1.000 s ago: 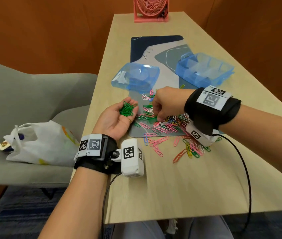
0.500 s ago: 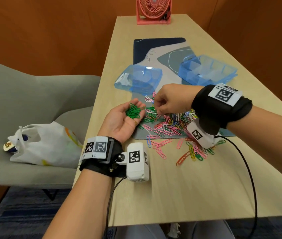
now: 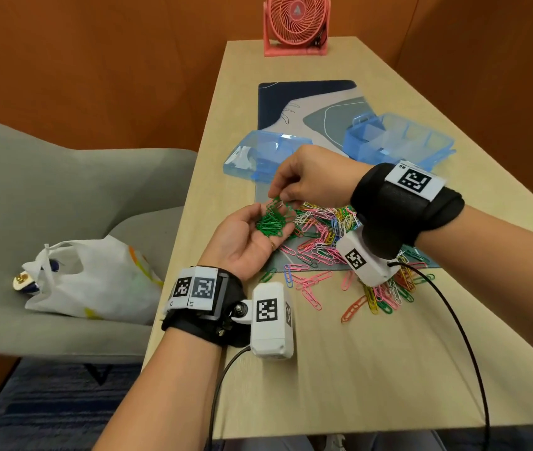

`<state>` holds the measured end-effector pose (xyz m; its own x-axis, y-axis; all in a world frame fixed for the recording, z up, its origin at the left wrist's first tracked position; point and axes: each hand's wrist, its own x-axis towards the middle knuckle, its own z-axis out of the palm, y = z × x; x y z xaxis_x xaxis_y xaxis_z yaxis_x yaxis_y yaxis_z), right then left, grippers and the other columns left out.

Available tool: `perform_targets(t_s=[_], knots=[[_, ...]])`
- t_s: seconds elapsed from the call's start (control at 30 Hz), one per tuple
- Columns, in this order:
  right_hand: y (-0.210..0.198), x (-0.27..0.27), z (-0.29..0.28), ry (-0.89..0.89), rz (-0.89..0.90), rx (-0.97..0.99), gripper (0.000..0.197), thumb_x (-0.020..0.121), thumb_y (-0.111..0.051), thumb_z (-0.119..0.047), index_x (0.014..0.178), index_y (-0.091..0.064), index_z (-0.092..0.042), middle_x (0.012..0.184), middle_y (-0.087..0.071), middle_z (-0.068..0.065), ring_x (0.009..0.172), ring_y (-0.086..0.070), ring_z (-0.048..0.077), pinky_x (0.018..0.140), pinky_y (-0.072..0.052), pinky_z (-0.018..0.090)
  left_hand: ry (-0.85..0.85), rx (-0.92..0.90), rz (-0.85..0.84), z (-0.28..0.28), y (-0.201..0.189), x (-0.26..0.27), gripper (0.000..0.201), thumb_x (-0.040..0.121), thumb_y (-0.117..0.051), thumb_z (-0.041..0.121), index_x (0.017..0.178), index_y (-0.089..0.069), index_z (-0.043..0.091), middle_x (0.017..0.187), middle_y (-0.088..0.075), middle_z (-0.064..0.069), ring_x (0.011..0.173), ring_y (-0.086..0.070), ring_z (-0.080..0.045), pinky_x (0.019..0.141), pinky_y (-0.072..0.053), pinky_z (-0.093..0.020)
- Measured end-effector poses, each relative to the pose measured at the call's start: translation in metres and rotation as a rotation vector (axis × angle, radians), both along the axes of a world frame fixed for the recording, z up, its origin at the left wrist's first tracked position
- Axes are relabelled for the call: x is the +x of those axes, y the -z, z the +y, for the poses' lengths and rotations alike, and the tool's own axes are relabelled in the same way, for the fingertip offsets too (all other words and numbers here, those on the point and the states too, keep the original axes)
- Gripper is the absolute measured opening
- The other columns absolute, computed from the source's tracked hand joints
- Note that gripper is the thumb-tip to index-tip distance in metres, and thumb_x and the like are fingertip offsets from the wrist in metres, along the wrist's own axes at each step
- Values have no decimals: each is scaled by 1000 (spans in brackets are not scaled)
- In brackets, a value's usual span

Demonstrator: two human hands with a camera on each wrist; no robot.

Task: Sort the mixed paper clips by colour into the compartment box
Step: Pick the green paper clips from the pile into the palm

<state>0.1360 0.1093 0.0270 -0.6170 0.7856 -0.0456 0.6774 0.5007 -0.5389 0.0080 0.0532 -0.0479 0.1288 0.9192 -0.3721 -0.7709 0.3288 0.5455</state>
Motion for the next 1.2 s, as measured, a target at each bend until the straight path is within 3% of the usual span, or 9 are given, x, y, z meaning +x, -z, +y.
perform_targets(t_s=[0.1, 0.23, 0.33, 0.43, 0.53, 0.7, 0.83, 1.03, 1.2], knots=[[-1, -3, -1, 2, 30, -23, 22, 88, -58, 1, 99, -71, -12, 74, -64, -12, 58, -61, -4, 59, -46, 3, 7, -5, -19, 0, -1, -1, 35, 100, -28, 15, 99, -57, -5, 88, -67, -22, 91, -59, -30, 85, -46, -40], [-1, 1, 2, 54, 43, -2, 20, 86, -58, 1, 96, -71, -11, 79, -67, -1, 65, -66, 11, 71, -55, 22, -77, -21, -53, 2, -2, -8, 34, 101, -29, 15, 98, -55, -7, 92, -60, -23, 87, -59, -32, 80, -47, -39], [3, 5, 2, 40, -54, 47, 19, 83, -61, 0, 91, -73, -12, 67, -62, -8, 56, -60, 4, 61, -48, 11, -128, -6, -32, 3, -3, -19, 32, 101, -30, 15, 95, -56, -4, 95, -58, -19, 86, -60, -29, 71, -55, -34], [12, 1, -2, -30, -215, 94, 17, 83, -64, -5, 94, -74, -15, 73, -61, -8, 62, -54, 3, 57, -38, 6, -179, 15, -29, 3, -2, -30, 31, 101, -31, 16, 96, -56, -3, 95, -59, -19, 87, -60, -28, 64, -57, -34], [21, -6, -5, -84, -312, 74, 17, 85, -65, -8, 98, -73, -16, 81, -62, -6, 78, -57, 10, 64, -41, 15, -212, 27, -29, 1, -2, -36, 32, 100, -32, 16, 96, -56, -4, 92, -60, -19, 83, -62, -26, 66, -57, -33], [21, -7, -4, -77, -451, 101, 22, 82, -63, 0, 99, -71, -13, 71, -53, -11, 77, -53, 14, 70, -45, 26, -214, -1, -15, 1, -1, -33, 31, 100, -32, 16, 96, -56, -3, 90, -59, -19, 84, -60, -26, 67, -57, -32], [19, 0, -2, -69, -467, 114, 29, 81, -54, 4, 98, -69, -13, 80, -59, -6, 80, -52, 17, 71, -43, 24, -209, 1, -22, 2, 0, -30, 30, 100, -33, 15, 97, -56, -4, 94, -58, -19, 85, -60, -27, 81, -51, -35], [16, 4, 1, -49, -454, 132, 25, 85, -52, -1, 100, -70, -11, 87, -61, -4, 82, -52, 14, 71, -39, 23, -191, 10, -31, 3, 2, -28, 29, 100, -34, 16, 97, -56, -3, 94, -58, -19, 86, -60, -26, 72, -55, -33], [22, 0, -2, -76, -466, 120, 16, 84, -68, -15, 100, -70, -11, 86, -62, -3, 81, -54, 13, 64, -42, 21, -183, 5, -26, 3, 3, -27, 29, 100, -34, 16, 98, -56, -3, 97, -57, -19, 87, -60, -27, 73, -54, -34]])
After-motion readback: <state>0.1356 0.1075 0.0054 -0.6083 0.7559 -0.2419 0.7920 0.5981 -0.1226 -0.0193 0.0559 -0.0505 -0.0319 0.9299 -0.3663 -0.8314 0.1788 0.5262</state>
